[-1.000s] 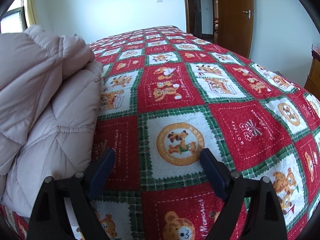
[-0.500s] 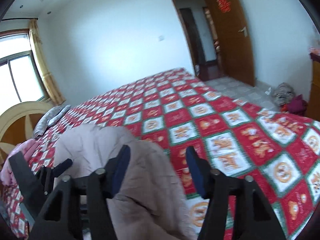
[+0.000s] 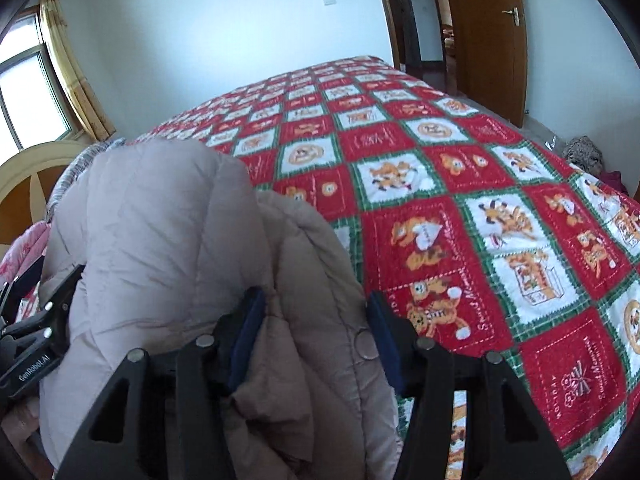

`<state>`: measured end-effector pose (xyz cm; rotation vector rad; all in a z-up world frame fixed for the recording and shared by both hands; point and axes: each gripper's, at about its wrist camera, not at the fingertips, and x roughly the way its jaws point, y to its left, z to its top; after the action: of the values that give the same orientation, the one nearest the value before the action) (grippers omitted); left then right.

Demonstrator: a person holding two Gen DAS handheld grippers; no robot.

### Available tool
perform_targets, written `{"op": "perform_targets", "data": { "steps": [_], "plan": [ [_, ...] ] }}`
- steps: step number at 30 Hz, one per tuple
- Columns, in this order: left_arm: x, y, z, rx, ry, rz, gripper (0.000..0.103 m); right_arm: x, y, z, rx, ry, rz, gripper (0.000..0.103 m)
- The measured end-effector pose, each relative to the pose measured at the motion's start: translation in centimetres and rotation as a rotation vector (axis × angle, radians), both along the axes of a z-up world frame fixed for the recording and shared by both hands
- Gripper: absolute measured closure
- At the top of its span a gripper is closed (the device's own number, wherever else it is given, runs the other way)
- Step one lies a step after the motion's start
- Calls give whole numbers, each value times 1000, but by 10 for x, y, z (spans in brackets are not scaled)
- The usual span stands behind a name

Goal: Fold large clothes

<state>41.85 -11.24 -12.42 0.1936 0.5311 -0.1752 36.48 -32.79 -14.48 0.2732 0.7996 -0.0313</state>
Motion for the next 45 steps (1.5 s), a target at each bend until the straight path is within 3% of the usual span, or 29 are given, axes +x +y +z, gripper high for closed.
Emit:
{"op": "perform_targets", "data": {
  "steps": [6,19,28,41,45],
  "plan": [
    [5,9,-15,-34,37,-9,1,7,12,-15,-44,21,-2,44],
    [6,7,-26,-53,78,-25,1,13,10,-34,6,53,-10,40],
    [11,5,-31,-48,111,-33,1,15,15,-36,-26,74,-13,40],
    [12,3,-33,-40,116,-30,1,16,15,-38,-22,73,-19,39],
    [6,13,-21,-45,141,-30,1,15,9,-35,8,78,0,36]
  ]
}}
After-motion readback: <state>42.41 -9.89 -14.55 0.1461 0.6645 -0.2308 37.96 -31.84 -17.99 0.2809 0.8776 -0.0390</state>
